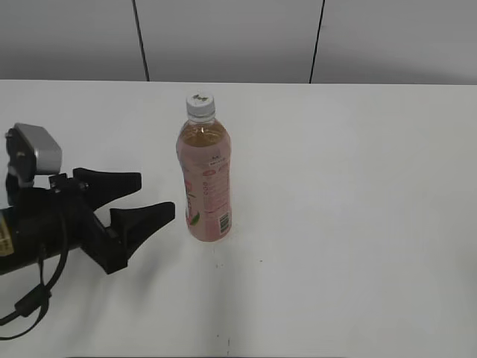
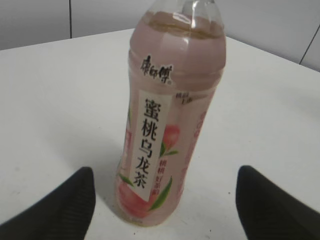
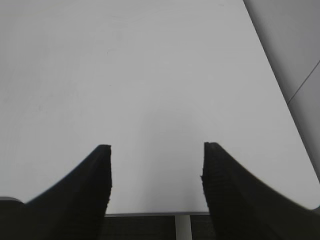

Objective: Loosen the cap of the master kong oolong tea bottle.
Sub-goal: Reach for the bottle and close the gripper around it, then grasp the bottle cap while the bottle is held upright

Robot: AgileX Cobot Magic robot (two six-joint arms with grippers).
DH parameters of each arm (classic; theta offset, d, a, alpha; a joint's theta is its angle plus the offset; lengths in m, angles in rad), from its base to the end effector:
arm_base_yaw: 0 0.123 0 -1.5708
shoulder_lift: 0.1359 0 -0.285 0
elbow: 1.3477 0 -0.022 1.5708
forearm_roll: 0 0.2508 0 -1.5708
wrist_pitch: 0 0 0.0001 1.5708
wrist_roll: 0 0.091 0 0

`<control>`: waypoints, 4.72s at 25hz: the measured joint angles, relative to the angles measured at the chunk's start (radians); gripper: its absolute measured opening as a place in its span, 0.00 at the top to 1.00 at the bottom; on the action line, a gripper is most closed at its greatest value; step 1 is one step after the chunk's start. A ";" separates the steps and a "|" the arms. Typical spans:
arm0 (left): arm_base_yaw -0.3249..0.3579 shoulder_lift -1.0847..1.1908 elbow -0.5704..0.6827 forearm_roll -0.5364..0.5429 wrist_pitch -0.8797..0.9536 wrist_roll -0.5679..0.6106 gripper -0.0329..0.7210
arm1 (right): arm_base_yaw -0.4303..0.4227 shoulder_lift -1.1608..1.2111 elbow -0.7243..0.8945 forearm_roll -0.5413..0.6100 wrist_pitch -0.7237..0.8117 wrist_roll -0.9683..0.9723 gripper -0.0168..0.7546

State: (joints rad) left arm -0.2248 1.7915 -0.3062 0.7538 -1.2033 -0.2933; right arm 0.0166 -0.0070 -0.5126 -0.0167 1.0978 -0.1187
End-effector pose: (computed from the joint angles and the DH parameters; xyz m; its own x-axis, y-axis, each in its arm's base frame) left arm 0.2121 -0.1081 0.1251 -0.2757 0.0883 -0.9572 0.7731 0.6121 -0.1662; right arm -0.0089 -0.0015 0.2777 -0.4672 -0.1337 -0.8740 -0.0628 0.9910 -0.1181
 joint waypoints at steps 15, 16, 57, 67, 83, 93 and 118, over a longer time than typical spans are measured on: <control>-0.107 0.165 -0.232 -0.036 -0.003 -0.003 0.24 | 0.000 0.000 0.000 0.000 0.000 0.000 0.41; -0.117 0.173 -0.244 -0.040 -0.002 -0.003 0.24 | 0.000 0.000 0.000 0.000 0.000 0.000 0.41; -0.152 0.259 -0.373 0.071 0.024 0.010 0.44 | 0.000 0.102 -0.017 0.143 -0.017 -0.055 0.41; -0.152 0.259 -0.375 0.097 0.019 0.010 0.44 | 0.000 0.700 -0.173 0.240 -0.081 -0.145 0.41; -0.152 0.259 -0.375 0.104 0.016 0.010 0.44 | 0.007 1.435 -0.722 0.199 0.099 -0.005 0.42; -0.152 0.259 -0.375 0.105 0.016 0.010 0.44 | 0.354 1.575 -0.946 0.194 0.115 0.098 0.42; -0.152 0.259 -0.375 0.106 0.015 0.010 0.44 | 0.713 1.932 -1.320 0.154 0.100 0.253 0.42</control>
State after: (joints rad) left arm -0.3766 2.0508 -0.6812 0.8602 -1.1882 -0.2835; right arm 0.7293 1.9246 -1.8322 0.1370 1.1978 0.1346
